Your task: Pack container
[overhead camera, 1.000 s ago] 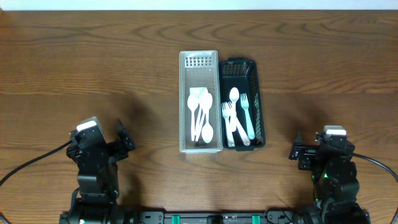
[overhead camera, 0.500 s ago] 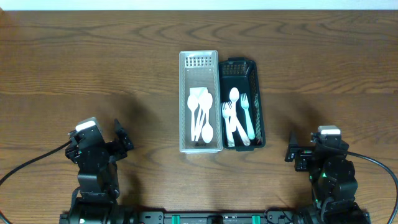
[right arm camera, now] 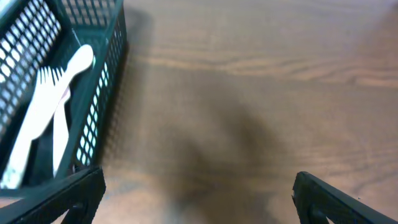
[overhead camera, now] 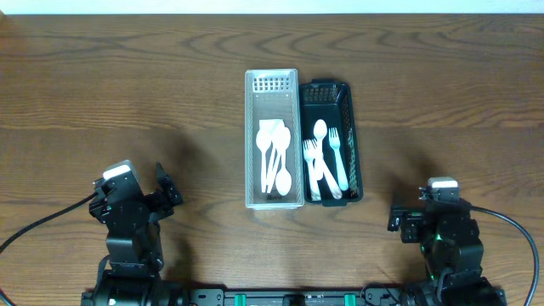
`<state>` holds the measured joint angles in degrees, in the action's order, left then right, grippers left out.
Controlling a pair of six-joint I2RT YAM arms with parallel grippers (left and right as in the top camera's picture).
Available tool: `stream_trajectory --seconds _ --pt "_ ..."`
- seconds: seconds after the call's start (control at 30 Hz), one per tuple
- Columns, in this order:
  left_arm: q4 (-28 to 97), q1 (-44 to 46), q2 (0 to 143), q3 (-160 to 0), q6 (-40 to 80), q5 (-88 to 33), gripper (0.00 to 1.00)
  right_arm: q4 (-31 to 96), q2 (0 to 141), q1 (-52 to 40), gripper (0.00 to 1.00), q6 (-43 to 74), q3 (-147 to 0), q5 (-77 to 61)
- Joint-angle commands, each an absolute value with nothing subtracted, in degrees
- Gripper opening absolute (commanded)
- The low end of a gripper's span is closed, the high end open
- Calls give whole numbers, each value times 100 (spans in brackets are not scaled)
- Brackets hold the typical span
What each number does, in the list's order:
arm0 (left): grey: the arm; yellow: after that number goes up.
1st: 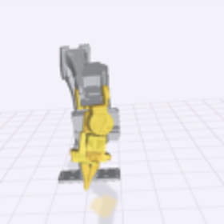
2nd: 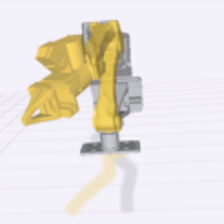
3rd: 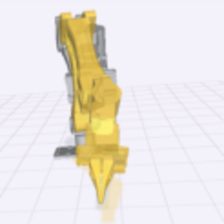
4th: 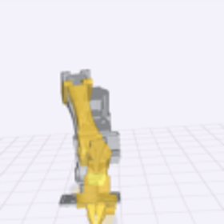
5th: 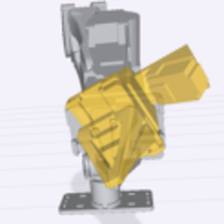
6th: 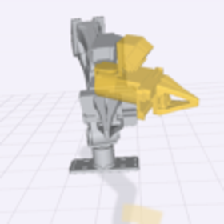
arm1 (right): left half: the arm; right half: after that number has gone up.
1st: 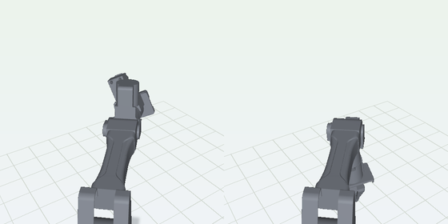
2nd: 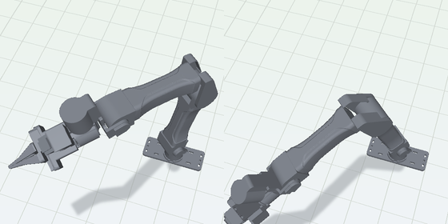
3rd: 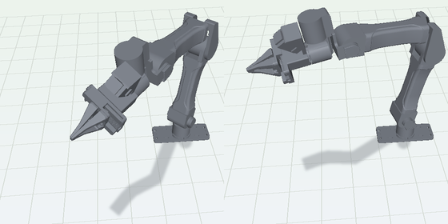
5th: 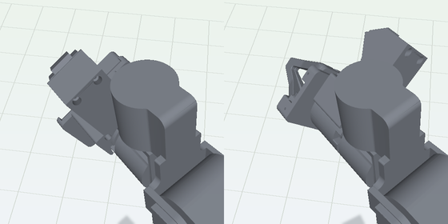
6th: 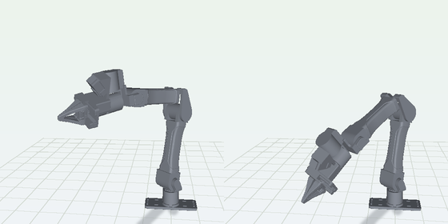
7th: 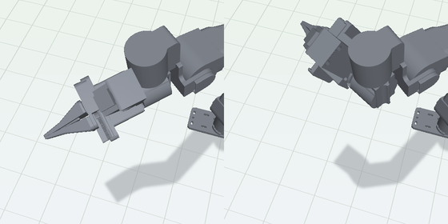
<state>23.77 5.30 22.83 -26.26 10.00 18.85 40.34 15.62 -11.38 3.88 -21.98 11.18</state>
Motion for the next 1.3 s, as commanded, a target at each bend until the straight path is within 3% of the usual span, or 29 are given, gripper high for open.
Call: stream_trajectory --seconds 0.0,0.13,0.27,0.57,0.73,1.27 --pt "2373 521 2311 -2637 882 2003 98 4298 1527 -1186 99 464 -2196 1096" --pt "2373 521 2311 -2637 882 2003 98 4941 1527 -1186 99 467 -2196 1087" --pt "2373 521 2311 -2637 882 2003 98 4681 1498 -1120 99 464 -2187 998" --pt "2373 521 2311 -2637 882 2003 98 1004 832 -1068 99 224 -886 873" --pt "2373 521 2311 -2637 882 2003 98 -242 283 -1068 99 217 -89 880" --pt "2373 521 2311 -2637 882 2003 98 355 32 -1009 99 -27 -32 856"
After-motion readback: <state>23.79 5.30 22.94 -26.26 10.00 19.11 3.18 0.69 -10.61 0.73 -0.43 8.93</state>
